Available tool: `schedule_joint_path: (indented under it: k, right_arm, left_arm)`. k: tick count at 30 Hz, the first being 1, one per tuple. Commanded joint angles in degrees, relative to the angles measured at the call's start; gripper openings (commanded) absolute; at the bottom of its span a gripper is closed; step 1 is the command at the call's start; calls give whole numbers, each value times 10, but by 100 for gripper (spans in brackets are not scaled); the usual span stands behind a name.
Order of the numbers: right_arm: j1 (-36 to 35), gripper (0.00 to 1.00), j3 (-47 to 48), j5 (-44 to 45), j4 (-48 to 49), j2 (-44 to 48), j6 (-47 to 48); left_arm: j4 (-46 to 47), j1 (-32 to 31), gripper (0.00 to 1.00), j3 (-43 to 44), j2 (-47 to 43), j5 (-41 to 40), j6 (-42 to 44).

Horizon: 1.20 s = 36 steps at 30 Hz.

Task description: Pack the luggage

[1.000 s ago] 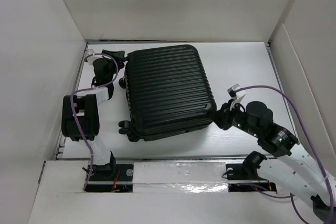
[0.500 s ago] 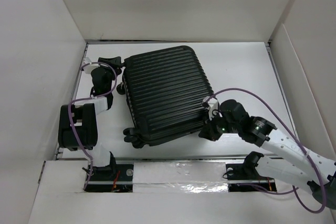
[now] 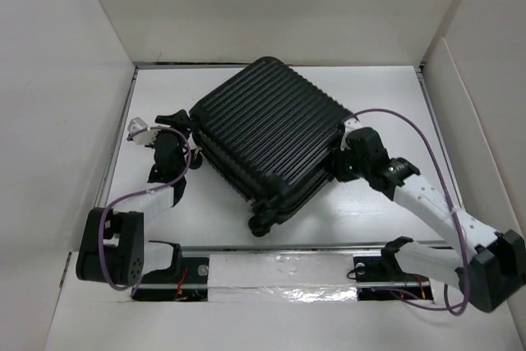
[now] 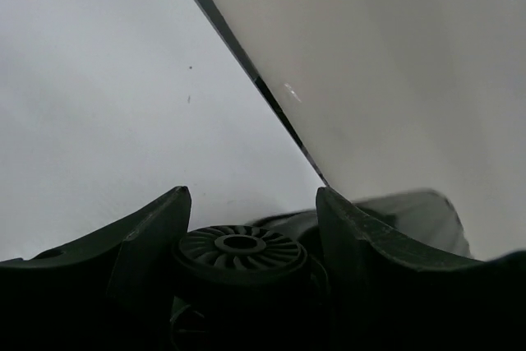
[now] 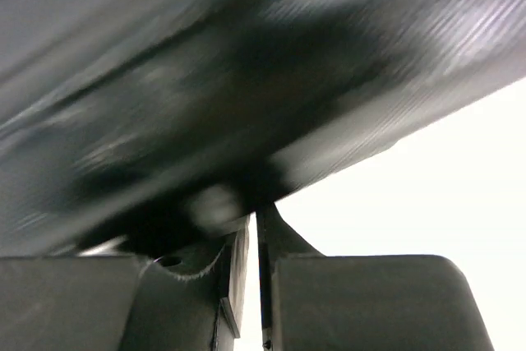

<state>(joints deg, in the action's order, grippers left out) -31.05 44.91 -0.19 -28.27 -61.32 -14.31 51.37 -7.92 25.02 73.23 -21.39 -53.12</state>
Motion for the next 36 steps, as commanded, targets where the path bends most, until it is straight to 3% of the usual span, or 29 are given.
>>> schedule_joint_path:
  k: [1,6,13,17,20,25,29,33,36]
  right_arm:
    - [11,14,66,-42,254,-100,21]
    - [29,15,190,-100,264,-226,38]
    - [24,18,319,-123,241,-350,64]
    - [24,20,383,-125,207,-385,88]
    - [34,23,447,-145,164,-432,103]
    - [45,30,531,-152,119,-464,123]
    - [77,46,540,-155,94,-422,130]
    - [84,61,442,-126,143,-297,135]
    - [71,57,295,-114,235,-165,103]
  left_arm:
    - [-33,-115,0,-40,-64,76,74]
    - [-118,-205,0,-87,-176,35,109]
    - [-236,-409,0,-131,-297,-44,106]
    - [-263,-551,0,-132,-315,-91,87]
    - [-246,-638,0,-110,-253,-121,78]
    - [-169,-673,0,-51,-154,-104,124]
    - [-115,-668,0,14,-103,-76,169]
    - [-104,-628,0,64,-74,-53,194]
    - [-96,-577,0,89,-68,-24,213]
